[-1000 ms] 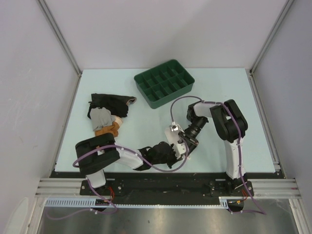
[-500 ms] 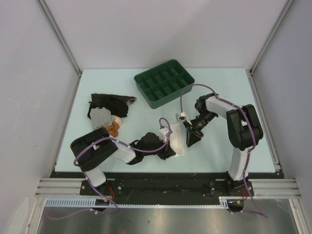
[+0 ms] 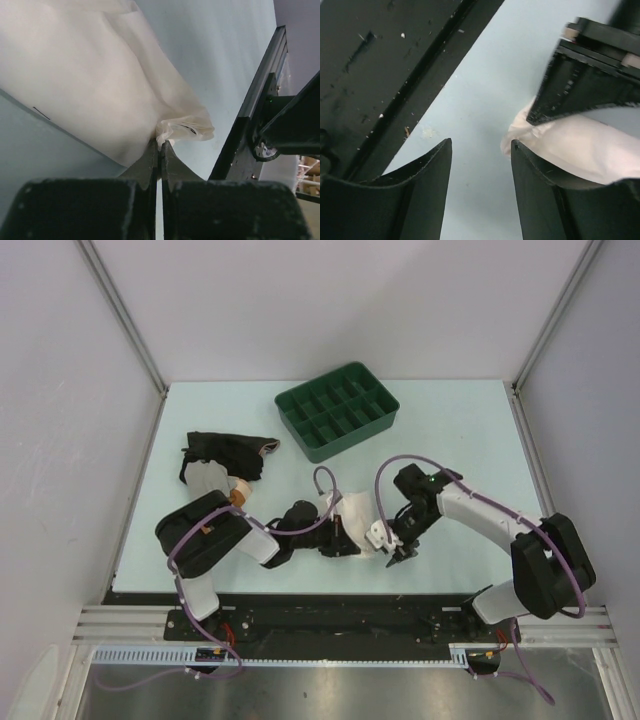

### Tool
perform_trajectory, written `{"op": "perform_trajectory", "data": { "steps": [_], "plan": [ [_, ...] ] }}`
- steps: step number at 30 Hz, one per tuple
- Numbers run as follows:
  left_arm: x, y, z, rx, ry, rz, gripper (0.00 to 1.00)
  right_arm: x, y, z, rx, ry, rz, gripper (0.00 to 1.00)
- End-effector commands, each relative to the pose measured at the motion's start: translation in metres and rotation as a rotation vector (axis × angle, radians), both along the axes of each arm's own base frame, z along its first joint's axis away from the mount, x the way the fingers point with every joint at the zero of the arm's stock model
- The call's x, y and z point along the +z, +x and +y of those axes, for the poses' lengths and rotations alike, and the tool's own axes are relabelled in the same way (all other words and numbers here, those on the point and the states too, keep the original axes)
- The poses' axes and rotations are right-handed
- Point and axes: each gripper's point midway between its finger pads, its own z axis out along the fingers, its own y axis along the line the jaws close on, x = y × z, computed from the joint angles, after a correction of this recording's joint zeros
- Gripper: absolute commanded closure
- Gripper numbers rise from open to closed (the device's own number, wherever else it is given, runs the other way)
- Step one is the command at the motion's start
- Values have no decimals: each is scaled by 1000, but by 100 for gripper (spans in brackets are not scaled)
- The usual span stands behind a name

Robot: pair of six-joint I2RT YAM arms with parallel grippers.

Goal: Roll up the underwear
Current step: Roll the underwear to the center of the board.

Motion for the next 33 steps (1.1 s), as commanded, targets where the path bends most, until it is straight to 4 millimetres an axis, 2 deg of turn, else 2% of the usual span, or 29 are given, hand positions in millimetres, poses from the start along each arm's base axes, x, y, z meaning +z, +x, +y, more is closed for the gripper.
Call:
{"op": "perform_trajectory", "data": {
  "steps": [1, 8, 13, 19, 27, 29, 32, 33],
  "plan": [
    [-7, 3, 1, 27, -7, 99, 100, -15, 22, 17, 48, 10, -243, 46],
    [-4, 7, -1, 39, -53, 140, 100, -38, 19, 24, 95, -34, -322, 47],
    [-5, 9, -1, 43, -60, 151, 100, -45, 18, 31, 100, -39, -335, 48],
    [-5, 9, -1, 44, -81, 158, 100, -57, 23, 30, 85, -87, -337, 55],
    [0, 11, -2, 49, -101, 154, 100, -79, 37, 19, 59, -170, -392, 58],
    [3, 12, -2, 52, -115, 149, 100, -83, 38, 15, 52, -192, -400, 60],
    [12, 15, 0, 66, -148, 132, 100, -89, 38, 11, 38, -220, -387, 70],
    [16, 16, 0, 71, -160, 126, 100, -90, 38, 10, 32, -224, -382, 76]
  ]
}}
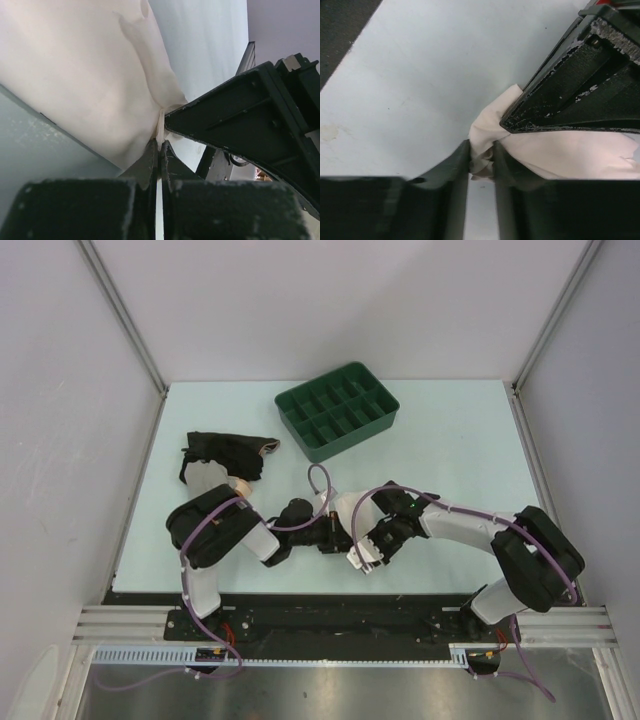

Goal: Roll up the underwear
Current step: Roll the underwear to the center of the board.

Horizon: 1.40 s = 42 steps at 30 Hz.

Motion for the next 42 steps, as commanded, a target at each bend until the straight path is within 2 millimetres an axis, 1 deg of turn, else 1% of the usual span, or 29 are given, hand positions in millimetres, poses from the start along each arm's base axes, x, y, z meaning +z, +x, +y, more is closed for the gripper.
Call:
{"op": "perform_trajectory", "data": {
  "steps": [1, 5, 6, 10, 11, 13, 14, 15, 17, 18, 19, 20, 21, 22, 24, 25, 27, 28, 29, 30, 31, 32, 33, 35, 36, 37, 40, 41, 42],
  "plan": [
    [21, 12, 3, 52, -68, -53, 98, -20, 2, -15, -54, -84, 7, 80],
    [43, 16, 17, 106, -114, -126, 83, -22, -7, -20, -98, -104, 79, 87],
    [46, 16, 20, 112, -119, -149, 76, -20, -8, -21, -106, -104, 97, 89],
    [65, 14, 36, 138, -143, -239, 62, -5, -11, -20, -165, -60, 224, 92],
    [71, 11, 41, 140, -149, -268, 56, -5, -13, -26, -193, -68, 270, 92],
    [72, 5, 48, 125, -139, -334, 51, 5, -12, -21, -218, -41, 328, 93],
    [83, 2, 50, 102, -156, -408, 48, 4, -14, -26, -245, -56, 377, 93],
    [87, 0, 51, 89, -160, -441, 47, 10, -10, -24, -259, -43, 390, 93],
    [92, -8, 52, 25, -149, -564, 43, 10, -12, -27, -291, -48, 469, 93],
    [102, -11, 52, 9, -156, -629, 42, 16, -8, -24, -301, -28, 490, 94],
    [97, -21, 49, -41, -126, -649, 41, 18, -11, -25, -312, -35, 529, 94],
    [94, -22, 48, -77, -81, -741, 39, 16, -9, -27, -333, -40, 567, 94],
    [105, -25, 46, -93, -80, -808, 38, 22, -4, -21, -336, -18, 589, 94],
    [100, -36, 40, -153, -47, -829, 37, 24, -8, -23, -347, -31, 634, 94],
    [101, -38, 36, -199, 17, -975, 35, 24, -7, -23, -369, -30, 710, 95],
    [103, -51, 29, -256, 26, -1015, 34, 28, -6, -22, -376, -36, 740, 95],
    [104, -54, 20, -307, 74, -1128, 32, 25, -4, -23, -398, -45, 802, 95],
    [96, -55, 20, -340, 115, -1128, 31, 27, -3, -22, -407, -50, 823, 96],
    [92, -53, 18, -367, 149, -1155, 31, 27, -3, -22, -414, -51, 841, 96],
    [97, -50, 10, -370, 167, -1177, 31, 23, -2, -24, -431, -62, 868, 96],
    [81, -49, 9, -416, 227, -1175, 30, 23, 0, -23, -442, -63, 875, 96],
    [76, -48, 6, -436, 253, -1179, 30, 22, 2, -24, -454, -66, 884, 96],
    [81, -45, -3, -435, 264, -1201, 30, 19, 3, -25, -466, -72, 896, 96],
    [61, -43, -7, -491, 337, -1198, 30, 19, 6, -26, -484, -72, 910, 96],
    [65, -39, -14, -491, 347, -1214, 29, 19, 7, -27, -493, -74, 923, 96],
    [52, -38, -16, -520, 385, -1209, 30, 17, 6, -28, -501, -79, 938, 96],
    [46, -31, -23, -531, 444, -1230, 31, 16, 10, -29, -517, -76, 965, 97],
    [36, -30, -23, -548, 473, -1221, 31, 16, 10, -29, -516, -75, 968, 97],
    [37, -24, -26, -531, 493, -1229, 32, 16, 10, -29, -520, -78, 977, 96]
  ]
}}
